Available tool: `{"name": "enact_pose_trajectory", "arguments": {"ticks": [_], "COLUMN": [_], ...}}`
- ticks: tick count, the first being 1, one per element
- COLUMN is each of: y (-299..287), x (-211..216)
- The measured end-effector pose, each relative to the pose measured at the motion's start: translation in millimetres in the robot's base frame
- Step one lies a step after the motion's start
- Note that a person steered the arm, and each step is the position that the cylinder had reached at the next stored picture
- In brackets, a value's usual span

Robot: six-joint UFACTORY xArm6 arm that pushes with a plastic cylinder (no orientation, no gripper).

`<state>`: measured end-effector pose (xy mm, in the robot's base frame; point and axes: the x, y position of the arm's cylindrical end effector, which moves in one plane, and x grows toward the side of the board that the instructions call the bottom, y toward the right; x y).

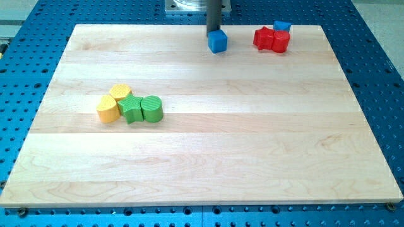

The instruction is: Slide the blue cube into the red star

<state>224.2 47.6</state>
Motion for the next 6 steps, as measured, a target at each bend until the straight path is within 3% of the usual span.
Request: {"name": "enact_pose_trajectory", "arguments": {"ticks": [2, 3, 4, 5, 6], "y": [-71, -50, 4, 62, 49], "x": [6, 40, 44, 19, 16]}}
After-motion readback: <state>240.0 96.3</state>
